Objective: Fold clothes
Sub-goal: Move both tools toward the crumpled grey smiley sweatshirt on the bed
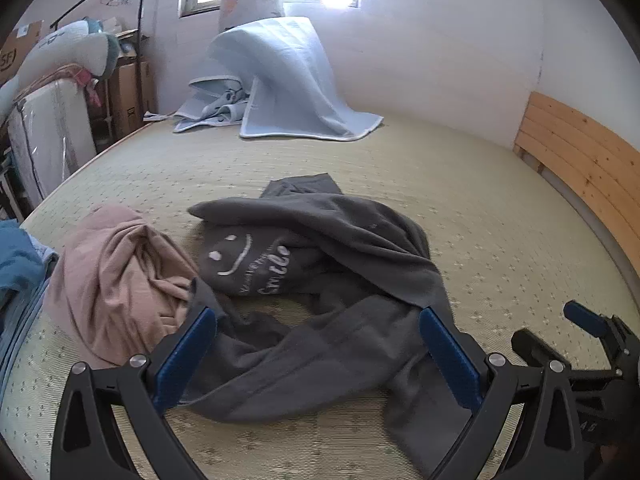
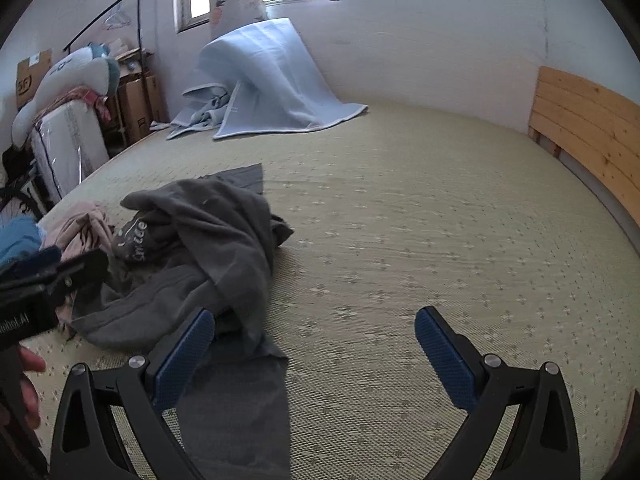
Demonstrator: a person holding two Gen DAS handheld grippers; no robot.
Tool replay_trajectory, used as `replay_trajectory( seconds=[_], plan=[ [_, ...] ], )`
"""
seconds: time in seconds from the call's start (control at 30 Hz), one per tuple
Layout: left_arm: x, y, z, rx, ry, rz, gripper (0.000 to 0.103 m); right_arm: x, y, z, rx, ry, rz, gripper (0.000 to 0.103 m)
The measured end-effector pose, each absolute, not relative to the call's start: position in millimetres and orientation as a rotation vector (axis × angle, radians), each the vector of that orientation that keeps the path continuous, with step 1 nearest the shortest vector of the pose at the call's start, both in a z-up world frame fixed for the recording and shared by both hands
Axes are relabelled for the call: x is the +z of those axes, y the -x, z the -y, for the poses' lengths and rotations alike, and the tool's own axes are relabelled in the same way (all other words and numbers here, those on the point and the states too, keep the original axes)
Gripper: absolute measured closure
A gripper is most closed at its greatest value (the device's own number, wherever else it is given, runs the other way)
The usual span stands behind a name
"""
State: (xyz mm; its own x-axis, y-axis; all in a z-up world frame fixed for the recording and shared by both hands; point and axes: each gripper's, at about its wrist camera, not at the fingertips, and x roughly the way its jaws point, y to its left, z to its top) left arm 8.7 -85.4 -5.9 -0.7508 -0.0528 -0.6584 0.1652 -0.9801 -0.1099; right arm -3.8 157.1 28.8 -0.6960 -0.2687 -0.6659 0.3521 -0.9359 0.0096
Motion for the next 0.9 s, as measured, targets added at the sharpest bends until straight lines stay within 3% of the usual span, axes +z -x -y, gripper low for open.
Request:
replay_trajectory(
  seconds=[0.33,0.9],
  plan=[
    [-10,-17,129,-2.753,-1.039,-0.297,0.0,23,0,-123,-2.535,-0.989,-0.193,0.0],
    [-25,-37,202,-2.616,-1.052,-0.569,0.0,16,4,-99,-2.483,-1.009,-0.181,0.0]
  ],
)
